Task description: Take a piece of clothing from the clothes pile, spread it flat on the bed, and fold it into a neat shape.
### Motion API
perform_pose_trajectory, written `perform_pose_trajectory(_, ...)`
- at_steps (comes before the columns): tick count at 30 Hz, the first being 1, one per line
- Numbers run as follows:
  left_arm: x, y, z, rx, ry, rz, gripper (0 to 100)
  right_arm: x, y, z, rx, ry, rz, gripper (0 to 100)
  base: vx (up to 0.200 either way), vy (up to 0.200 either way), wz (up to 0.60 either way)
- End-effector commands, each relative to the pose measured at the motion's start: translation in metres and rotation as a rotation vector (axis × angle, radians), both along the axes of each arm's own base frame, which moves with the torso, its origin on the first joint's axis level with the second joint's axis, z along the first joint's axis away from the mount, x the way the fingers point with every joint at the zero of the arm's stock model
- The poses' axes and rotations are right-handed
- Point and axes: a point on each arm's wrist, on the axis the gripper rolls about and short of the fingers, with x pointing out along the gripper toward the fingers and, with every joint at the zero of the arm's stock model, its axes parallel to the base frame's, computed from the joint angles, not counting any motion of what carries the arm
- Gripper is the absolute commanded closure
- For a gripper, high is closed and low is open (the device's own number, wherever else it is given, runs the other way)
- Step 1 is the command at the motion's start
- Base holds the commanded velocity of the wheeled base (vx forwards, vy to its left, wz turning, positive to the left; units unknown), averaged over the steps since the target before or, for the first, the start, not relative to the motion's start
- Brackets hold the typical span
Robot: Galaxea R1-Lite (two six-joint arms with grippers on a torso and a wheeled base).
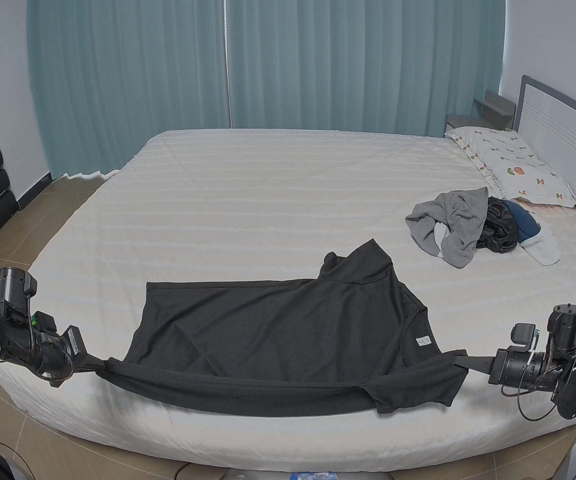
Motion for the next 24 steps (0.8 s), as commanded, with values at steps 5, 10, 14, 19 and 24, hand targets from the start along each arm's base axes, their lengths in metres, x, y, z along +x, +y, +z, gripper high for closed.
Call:
perform_pose_trajectory(5,-0.008,0.002,0.005,-0.007,0.038,0.009,100,-0.005,-0.001,-0.002,-0.004,0.027,-0.003,100,0.000,0.000,0.00)
perform_pose_trajectory(10,-0.007,0.002,0.003,-0.011,0.067,0.009,100,-0.011,-0.002,-0.005,-0.039,0.060,0.013,100,0.000,0.000,0.00)
perform_pose_trajectory(14,-0.001,0.003,-0.006,-0.001,0.110,0.013,100,-0.010,-0.002,-0.007,-0.054,0.053,0.021,100,0.000,0.000,0.00)
perform_pose_trajectory(19,0.013,0.007,-0.013,-0.002,0.135,0.020,100,0.003,-0.002,-0.005,-0.051,0.023,0.014,100,0.000,0.000,0.00)
perform_pose_trajectory(24,0.030,0.011,-0.009,-0.011,0.111,0.051,100,0.028,-0.001,-0.005,-0.029,-0.003,-0.007,100,0.000,0.000,0.00)
